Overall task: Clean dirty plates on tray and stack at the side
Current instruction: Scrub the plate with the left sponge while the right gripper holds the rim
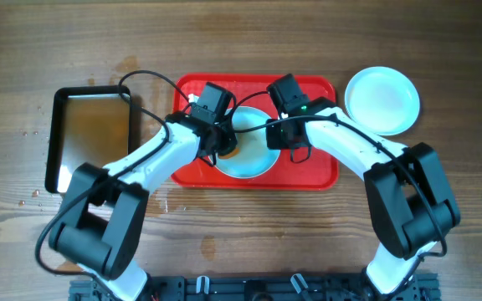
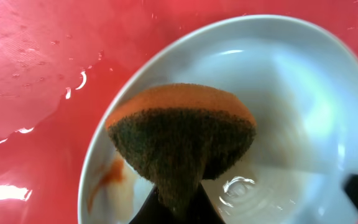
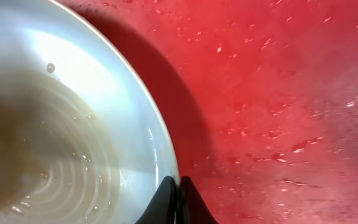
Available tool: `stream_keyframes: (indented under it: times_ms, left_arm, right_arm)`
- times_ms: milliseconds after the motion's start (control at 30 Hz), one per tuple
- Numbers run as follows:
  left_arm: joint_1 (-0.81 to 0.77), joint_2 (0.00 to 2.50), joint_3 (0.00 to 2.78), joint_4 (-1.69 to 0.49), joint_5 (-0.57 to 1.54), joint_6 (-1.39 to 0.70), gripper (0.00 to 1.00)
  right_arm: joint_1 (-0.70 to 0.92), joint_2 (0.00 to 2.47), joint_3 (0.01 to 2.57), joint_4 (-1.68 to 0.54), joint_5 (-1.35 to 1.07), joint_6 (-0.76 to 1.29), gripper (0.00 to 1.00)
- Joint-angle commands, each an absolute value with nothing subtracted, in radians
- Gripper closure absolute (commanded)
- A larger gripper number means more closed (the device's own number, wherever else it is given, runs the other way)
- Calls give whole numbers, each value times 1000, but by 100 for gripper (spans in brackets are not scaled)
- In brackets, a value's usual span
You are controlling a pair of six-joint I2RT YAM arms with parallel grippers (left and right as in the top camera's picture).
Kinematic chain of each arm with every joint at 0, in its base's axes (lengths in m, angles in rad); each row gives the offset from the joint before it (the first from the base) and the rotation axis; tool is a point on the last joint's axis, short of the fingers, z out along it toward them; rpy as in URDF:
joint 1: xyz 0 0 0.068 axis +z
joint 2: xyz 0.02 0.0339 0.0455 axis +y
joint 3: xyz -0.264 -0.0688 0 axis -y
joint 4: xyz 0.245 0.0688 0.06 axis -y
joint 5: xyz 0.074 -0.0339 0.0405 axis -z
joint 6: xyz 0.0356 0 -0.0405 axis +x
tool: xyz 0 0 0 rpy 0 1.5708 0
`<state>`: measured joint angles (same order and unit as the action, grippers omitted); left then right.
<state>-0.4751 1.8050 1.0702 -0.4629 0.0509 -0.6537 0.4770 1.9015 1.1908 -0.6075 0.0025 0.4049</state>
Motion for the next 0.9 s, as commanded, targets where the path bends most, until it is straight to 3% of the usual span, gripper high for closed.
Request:
stream_keyframes:
  times_ms: [0, 200, 400, 567, 733, 867]
  left_arm:
    - [-476, 1863, 1058, -424, 86, -663, 96]
    - [-476, 1930, 1058, -385, 128, -658, 96]
    - [-476, 1934, 1059, -582, -372, -575, 96]
    - [-476, 1924, 1087, -691, -643, -575, 96]
    - [-476, 1857, 1119, -699, -689, -585, 96]
    - [-475, 1764, 1120, -676, -579, -585, 96]
  right_arm:
    - [506, 1906, 1198, -632, 150, 359, 96]
    - [578, 1907, 1198, -623, 149, 384, 96]
    - [596, 1907, 1198, -638, 146, 393, 96]
    - [596, 1907, 1198, -640, 146, 394, 96]
    - [596, 1907, 1198, -648, 146, 396, 96]
    - [596, 1907, 1198, -648, 145, 396, 96]
